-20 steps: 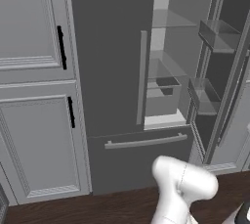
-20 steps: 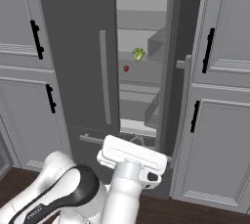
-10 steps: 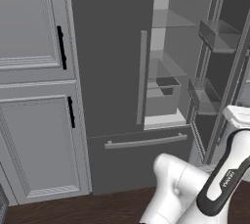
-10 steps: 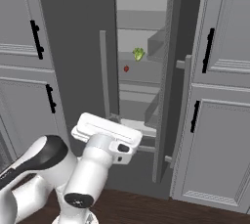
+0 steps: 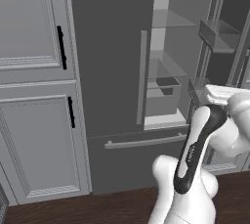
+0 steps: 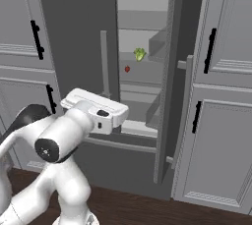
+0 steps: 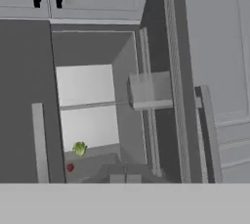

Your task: Take the strawberry from the fridge and place it on top of the pancake, located on the dining counter.

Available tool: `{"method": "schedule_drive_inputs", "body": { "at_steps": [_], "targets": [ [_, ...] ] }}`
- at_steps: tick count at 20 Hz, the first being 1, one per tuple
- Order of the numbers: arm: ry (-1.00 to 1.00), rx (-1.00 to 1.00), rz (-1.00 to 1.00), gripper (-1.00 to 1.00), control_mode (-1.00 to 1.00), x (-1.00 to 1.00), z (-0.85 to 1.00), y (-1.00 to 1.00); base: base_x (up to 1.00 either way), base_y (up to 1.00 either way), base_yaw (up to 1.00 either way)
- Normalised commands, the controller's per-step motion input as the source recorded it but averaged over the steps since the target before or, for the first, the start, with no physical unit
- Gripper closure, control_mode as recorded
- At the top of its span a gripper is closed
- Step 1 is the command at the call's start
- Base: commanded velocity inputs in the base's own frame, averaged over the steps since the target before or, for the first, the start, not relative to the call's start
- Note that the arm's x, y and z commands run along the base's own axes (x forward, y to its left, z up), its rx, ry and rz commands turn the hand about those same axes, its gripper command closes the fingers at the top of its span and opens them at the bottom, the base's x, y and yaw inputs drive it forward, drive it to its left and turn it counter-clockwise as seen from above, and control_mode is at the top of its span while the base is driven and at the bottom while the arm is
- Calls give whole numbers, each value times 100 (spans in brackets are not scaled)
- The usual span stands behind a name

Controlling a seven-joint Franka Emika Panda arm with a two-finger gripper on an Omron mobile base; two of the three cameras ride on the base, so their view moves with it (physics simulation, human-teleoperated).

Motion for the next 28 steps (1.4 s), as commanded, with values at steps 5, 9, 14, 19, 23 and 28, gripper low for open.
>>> {"method": "schedule_drive_inputs", "body": {
  "at_steps": [5,9,14,19,23,28],
  "targets": [
    [0,0,-48,100,-100,90,0,68,0,0,0],
    [-5,0,-20,100,-100,95,-21,8,0,0,0],
    [-1,2,-1,100,-100,71,-16,-43,0,0,0],
    [3,7,0,100,-100,62,0,-41,0,0,0],
    [4,5,-4,100,-100,72,-11,-26,0,0,0],
    [2,4,-7,100,-100,64,-1,-43,0,0,0]
  ]
}}
